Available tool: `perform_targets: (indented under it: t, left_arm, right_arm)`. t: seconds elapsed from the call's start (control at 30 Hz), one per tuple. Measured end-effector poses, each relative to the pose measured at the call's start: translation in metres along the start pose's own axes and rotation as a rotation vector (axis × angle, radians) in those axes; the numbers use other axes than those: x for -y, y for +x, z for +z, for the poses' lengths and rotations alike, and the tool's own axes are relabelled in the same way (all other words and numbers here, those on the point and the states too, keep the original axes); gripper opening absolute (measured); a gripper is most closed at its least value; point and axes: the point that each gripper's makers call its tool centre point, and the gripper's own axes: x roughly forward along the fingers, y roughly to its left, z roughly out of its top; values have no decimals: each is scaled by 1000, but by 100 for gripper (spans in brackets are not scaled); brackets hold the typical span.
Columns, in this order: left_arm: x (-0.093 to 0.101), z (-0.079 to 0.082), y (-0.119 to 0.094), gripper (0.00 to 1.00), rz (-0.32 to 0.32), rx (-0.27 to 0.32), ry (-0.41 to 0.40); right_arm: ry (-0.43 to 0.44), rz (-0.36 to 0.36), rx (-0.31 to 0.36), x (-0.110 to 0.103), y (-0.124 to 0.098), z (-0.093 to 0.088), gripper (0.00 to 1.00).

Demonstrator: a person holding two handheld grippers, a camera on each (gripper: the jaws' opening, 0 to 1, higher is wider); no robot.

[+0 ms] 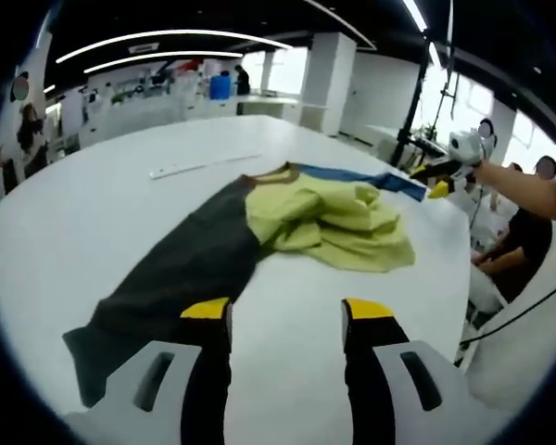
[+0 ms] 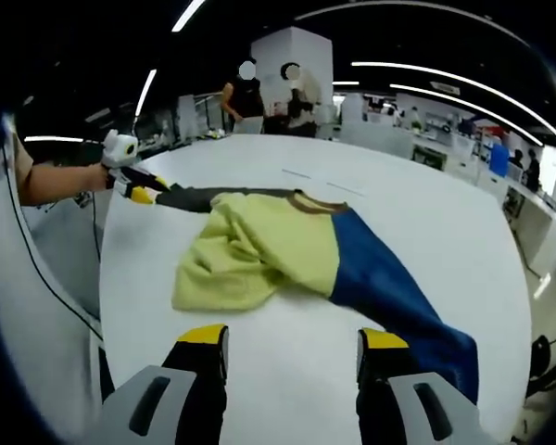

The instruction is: Fold the garment on the visible template until the final outline fits inside the template.

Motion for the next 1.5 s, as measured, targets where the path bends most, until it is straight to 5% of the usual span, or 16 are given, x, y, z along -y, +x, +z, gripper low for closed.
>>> perform_targets:
  t: [1.5]
  left_arm:
    - [27,5,43,36,-74,2,7]
  right_arm:
    - [16,107,-2,-52,43,-8,47]
